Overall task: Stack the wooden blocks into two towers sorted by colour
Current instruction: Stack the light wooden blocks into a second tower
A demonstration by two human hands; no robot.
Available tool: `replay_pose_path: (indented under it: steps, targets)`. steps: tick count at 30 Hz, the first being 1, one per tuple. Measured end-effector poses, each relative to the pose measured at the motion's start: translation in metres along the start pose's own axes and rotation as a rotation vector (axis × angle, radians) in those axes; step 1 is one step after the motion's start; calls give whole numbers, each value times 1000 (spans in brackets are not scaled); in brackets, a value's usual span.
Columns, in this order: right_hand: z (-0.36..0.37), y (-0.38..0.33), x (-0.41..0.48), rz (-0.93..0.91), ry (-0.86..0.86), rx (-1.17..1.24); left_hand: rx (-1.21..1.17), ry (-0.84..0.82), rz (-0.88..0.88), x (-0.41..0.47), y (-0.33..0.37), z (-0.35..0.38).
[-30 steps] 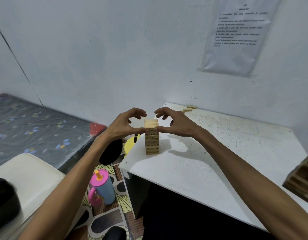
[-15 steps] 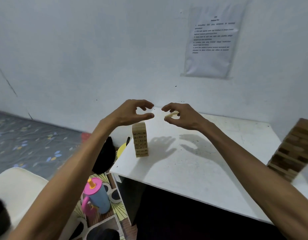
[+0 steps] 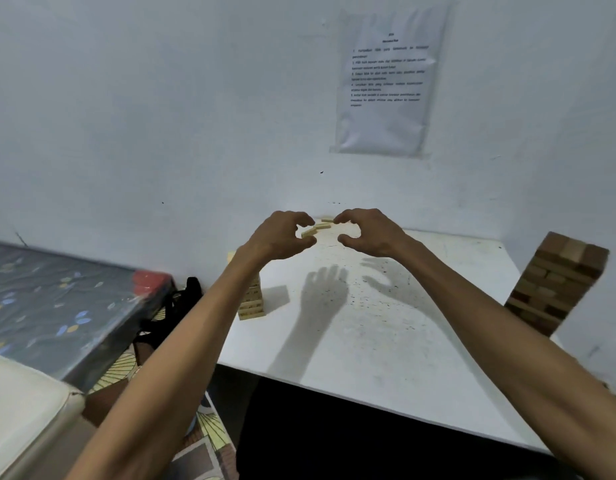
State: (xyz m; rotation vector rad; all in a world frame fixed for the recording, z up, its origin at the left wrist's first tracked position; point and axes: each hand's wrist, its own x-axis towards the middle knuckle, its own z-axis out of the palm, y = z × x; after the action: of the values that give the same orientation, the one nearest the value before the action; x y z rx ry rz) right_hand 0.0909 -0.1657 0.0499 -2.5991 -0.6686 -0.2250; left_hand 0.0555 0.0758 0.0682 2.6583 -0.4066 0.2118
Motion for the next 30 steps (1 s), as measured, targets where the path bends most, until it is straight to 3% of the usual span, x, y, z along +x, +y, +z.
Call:
replay_pose_path:
  steps: [17,30]
  targets:
    - [69,78,109,146,-84,-65,40,74,-312,120,-34,108]
    - [123,122,157,120,-5,-38,40,233,-433,167,-64,152]
